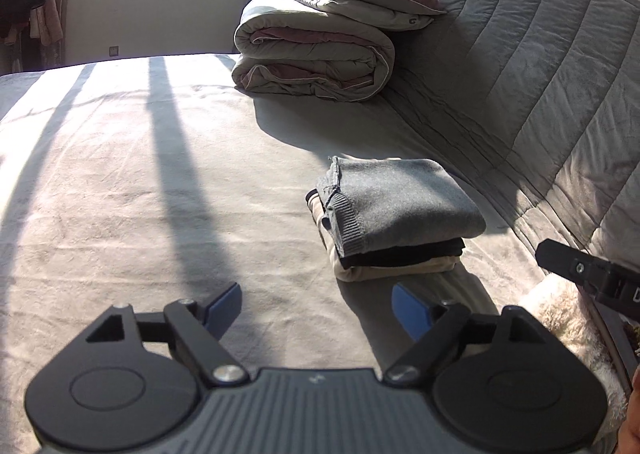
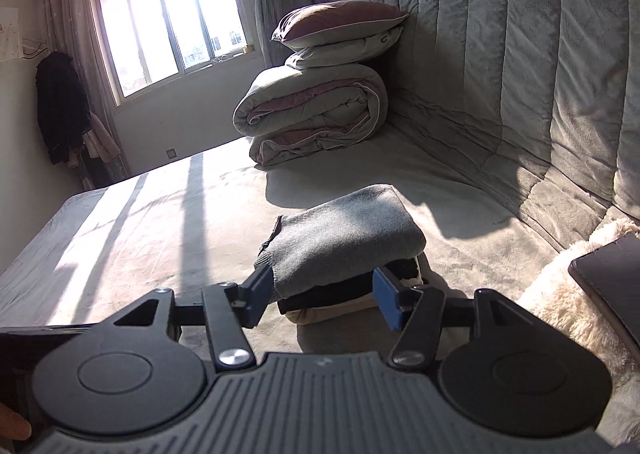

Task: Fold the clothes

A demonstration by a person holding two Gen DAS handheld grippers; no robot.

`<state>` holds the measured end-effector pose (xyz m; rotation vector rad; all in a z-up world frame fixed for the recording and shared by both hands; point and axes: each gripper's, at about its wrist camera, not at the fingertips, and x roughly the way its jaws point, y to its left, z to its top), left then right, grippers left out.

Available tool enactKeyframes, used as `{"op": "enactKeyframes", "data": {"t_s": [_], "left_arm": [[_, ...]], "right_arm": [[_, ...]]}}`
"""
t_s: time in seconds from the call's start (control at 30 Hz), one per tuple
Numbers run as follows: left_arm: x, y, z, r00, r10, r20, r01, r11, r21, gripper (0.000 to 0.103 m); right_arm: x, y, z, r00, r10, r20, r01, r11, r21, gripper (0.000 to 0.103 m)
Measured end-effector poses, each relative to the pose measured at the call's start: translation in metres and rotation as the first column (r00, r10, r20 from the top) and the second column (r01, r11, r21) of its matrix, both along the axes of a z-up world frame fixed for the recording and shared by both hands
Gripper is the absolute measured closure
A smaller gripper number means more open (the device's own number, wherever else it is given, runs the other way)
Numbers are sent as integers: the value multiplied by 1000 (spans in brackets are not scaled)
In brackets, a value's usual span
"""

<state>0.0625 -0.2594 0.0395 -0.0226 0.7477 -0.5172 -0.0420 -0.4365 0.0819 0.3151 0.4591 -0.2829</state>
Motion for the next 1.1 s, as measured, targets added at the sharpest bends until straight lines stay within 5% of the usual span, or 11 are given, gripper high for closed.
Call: {"op": "enactKeyframes", "data": {"t_s": [0.17,0.37,0.47,0.73,1.1], "left_arm": [[-22,9,7,999,24,25,-24,999,27,1],[-36,10,-2,999,21,-37,-17,996,89,1],[-46,8,-5,999,8,-37,-3,992,125,1],[-64,6,4,999,30,21,-33,985,167,1],[-82,-3,14,999,18,45,-28,977,213,1]], "right_arm": [[-17,15,-2,999,-34,-34,34,999,1,34],[-27,18,10,999,-30,-42,29,999,-20,19],[-37,25,17,999,-16,-28,14,998,-61,0],[-44,19,14,998,-23,-52,21,999,-32,0],[-49,17,16,988,-83,-127,69,992,-107,0]]}}
